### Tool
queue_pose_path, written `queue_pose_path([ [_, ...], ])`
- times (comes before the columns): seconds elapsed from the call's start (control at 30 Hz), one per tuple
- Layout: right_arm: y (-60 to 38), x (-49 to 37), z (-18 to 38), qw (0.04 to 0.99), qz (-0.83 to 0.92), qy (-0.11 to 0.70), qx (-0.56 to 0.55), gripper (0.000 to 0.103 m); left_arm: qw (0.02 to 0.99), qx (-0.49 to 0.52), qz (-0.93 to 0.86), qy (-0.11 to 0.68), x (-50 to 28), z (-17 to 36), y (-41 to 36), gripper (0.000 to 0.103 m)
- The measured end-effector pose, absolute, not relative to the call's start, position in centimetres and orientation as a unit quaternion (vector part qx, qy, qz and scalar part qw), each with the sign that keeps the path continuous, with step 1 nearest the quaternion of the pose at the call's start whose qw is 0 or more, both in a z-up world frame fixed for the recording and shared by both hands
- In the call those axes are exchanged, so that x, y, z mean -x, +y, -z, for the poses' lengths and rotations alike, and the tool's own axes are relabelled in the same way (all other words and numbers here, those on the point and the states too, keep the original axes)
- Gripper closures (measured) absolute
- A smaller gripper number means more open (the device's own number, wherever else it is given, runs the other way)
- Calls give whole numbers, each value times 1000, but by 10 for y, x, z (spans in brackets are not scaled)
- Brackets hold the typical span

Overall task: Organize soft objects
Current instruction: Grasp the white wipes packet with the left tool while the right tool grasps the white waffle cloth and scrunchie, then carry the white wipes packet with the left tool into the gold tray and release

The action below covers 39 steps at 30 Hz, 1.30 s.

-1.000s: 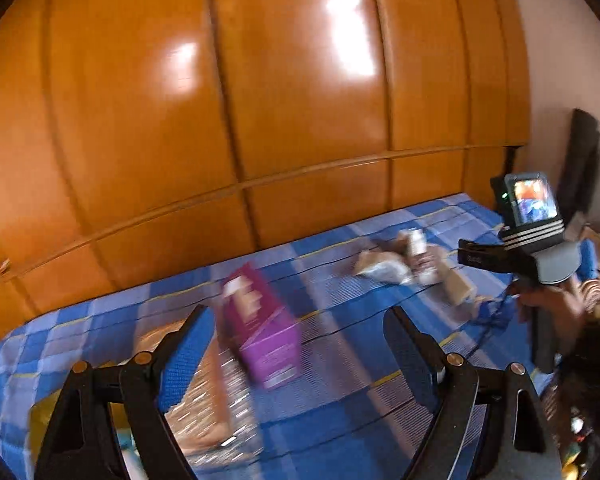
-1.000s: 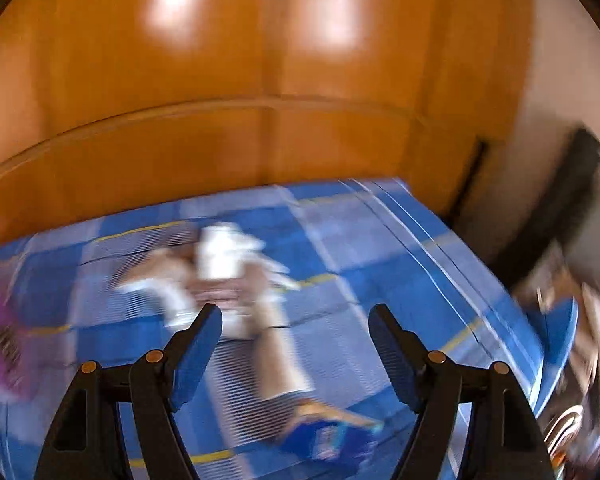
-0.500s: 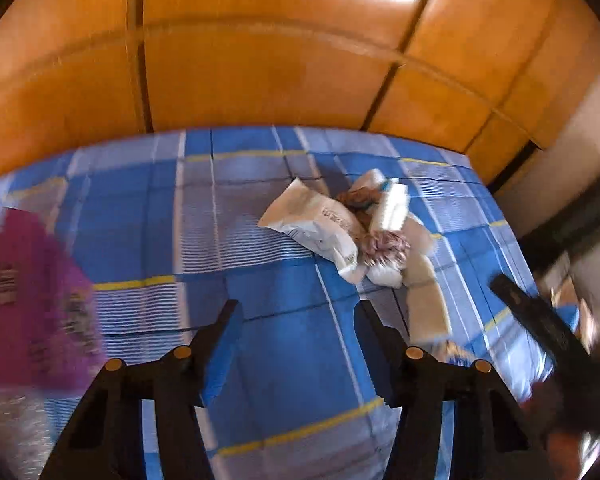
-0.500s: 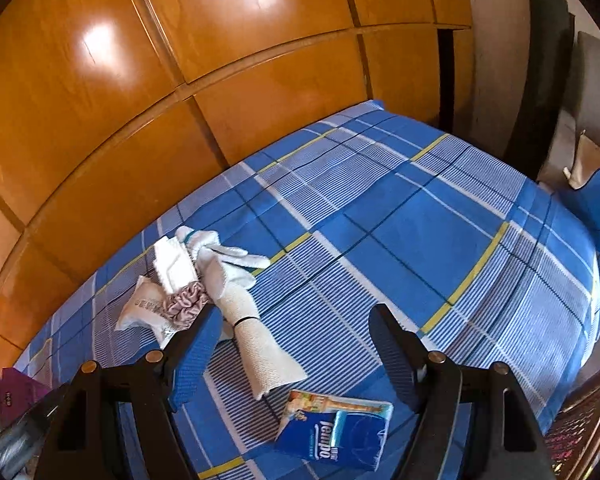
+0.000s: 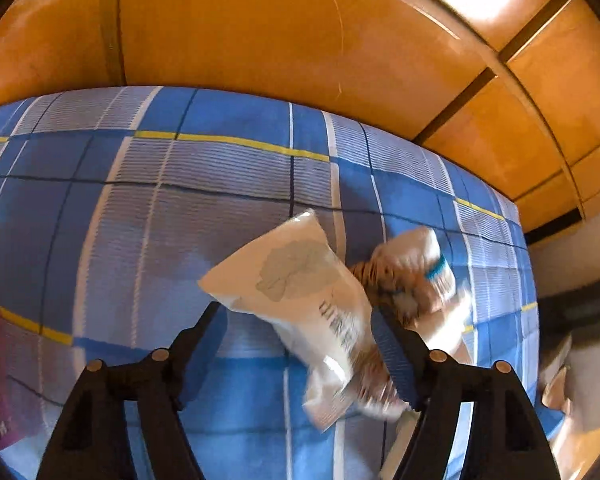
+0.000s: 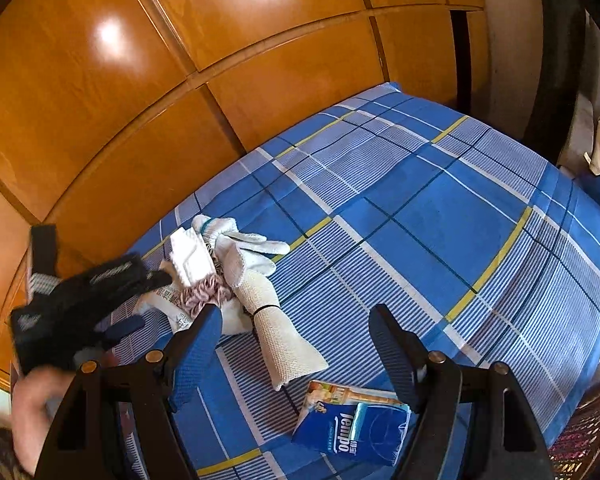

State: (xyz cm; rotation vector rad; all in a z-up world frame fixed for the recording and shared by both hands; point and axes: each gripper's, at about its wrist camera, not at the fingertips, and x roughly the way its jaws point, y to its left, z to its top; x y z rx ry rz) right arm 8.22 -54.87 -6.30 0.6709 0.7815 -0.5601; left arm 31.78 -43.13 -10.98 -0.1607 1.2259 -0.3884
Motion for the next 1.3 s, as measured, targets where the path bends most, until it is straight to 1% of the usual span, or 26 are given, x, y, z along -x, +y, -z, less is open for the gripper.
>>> queue_pose_path([
  [0.07, -549, -83, 64, 832, 264, 371, -319, 26, 798, 65, 174, 573, -325, 116, -441, 27],
  [0.1, -550, -83, 65, 830, 263, 372, -321, 26, 798, 62, 173, 573, -326, 118, -443, 23],
  [0.13, -550, -83, 66, 830, 262, 373, -322, 26, 800, 53, 174, 572, -327, 120, -445, 23],
  [0.17, -551, -83, 66, 830, 261, 373, -323, 26, 804, 45, 175, 567, -326, 121, -445, 24],
  [0.2, -551, -82, 66, 830, 261, 373, -323, 27, 808, 32, 180, 560, -322, 121, -442, 34],
  [0.3, -550, -84, 67, 831, 256, 375, -322, 31, 807, 19, 204, 554, -314, 122, -430, 38],
  [0.4, -548, -85, 68, 832, 250, 378, -320, 36, 805, 21, 212, 553, -303, 122, -402, 41],
  [0.5, -545, -88, 70, 833, 239, 385, -317, 43, 800, 22, 219, 558, -285, 122, -371, 41],
  [0.6, -535, -98, 73, 838, 207, 402, -305, 46, 803, 15, 224, 553, -264, 123, -345, 41],
  [0.7, -518, -110, 76, 845, 165, 427, -277, 46, 803, 8, 232, 549, -238, 124, -317, 41],
  [0.8, -494, -124, 80, 849, 122, 457, -236, 46, 803, -9, 244, 544, -217, 124, -306, 41],
  [0.83, -490, -127, 82, 845, 110, 466, -238, 46, 802, -11, 248, 543, -211, 125, -301, 41],
  [0.97, -488, -139, 99, 809, 79, 497, -304, 42, 811, -35, 257, 525, -192, 124, -288, 41],
  [1.03, -493, -147, 106, 794, 82, 500, -336, 33, 814, -38, 262, 518, -188, 126, -286, 41],
  [1.07, -496, -153, 111, 783, 84, 501, -358, 32, 815, -38, 262, 516, -186, 127, -285, 40],
  [1.2, -504, -174, 128, 760, 119, 508, -388, 30, 815, -37, 265, 514, -189, 130, -287, 40],
  [1.23, -503, -181, 135, 756, 120, 514, -387, 32, 814, -36, 266, 514, -190, 132, -288, 40],
  [1.27, -500, -185, 139, 756, 127, 520, -378, 36, 814, -35, 268, 514, -190, 133, -289, 40],
  [1.3, -497, -188, 139, 764, 140, 522, -354, 52, 815, -37, 268, 512, -190, 134, -289, 39],
])
